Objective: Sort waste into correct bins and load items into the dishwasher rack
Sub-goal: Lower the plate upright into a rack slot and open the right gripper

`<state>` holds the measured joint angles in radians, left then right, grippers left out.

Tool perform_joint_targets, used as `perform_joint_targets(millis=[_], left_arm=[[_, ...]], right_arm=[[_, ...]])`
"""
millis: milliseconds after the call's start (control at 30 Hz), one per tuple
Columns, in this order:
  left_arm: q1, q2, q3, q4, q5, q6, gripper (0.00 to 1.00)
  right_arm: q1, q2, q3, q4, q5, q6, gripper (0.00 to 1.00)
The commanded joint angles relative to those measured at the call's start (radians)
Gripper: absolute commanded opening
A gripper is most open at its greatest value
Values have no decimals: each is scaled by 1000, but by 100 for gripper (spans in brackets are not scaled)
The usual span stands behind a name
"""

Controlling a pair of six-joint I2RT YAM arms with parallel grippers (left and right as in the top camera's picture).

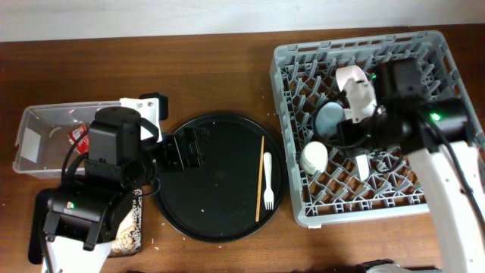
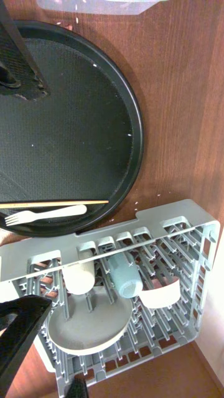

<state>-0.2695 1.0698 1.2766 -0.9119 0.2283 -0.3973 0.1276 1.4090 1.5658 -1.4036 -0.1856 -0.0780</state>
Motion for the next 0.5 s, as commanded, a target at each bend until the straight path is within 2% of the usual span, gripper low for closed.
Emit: perform_joint_targets(millis=[0, 100, 267, 300, 367, 467], left_arm=[[4, -3, 17, 2, -7, 9, 99], [4, -3, 16, 2, -7, 9, 99], [4, -3, 17, 2, -7, 9, 99], [4, -3, 17, 2, -7, 9, 99], [4, -3, 16, 2, -7, 9, 99], [4, -3, 17, 2, -7, 9, 99]], right_arm=[[-4, 58, -55, -9, -54, 8, 10], [-6, 111, -88, -3, 45, 10, 4], [-6, 129, -88, 3, 453, 256, 5], [-6, 129, -88, 13, 473, 256, 8], [-6, 129, -88, 29, 490, 256, 20], [-41, 129, -88, 40, 512, 256, 22]])
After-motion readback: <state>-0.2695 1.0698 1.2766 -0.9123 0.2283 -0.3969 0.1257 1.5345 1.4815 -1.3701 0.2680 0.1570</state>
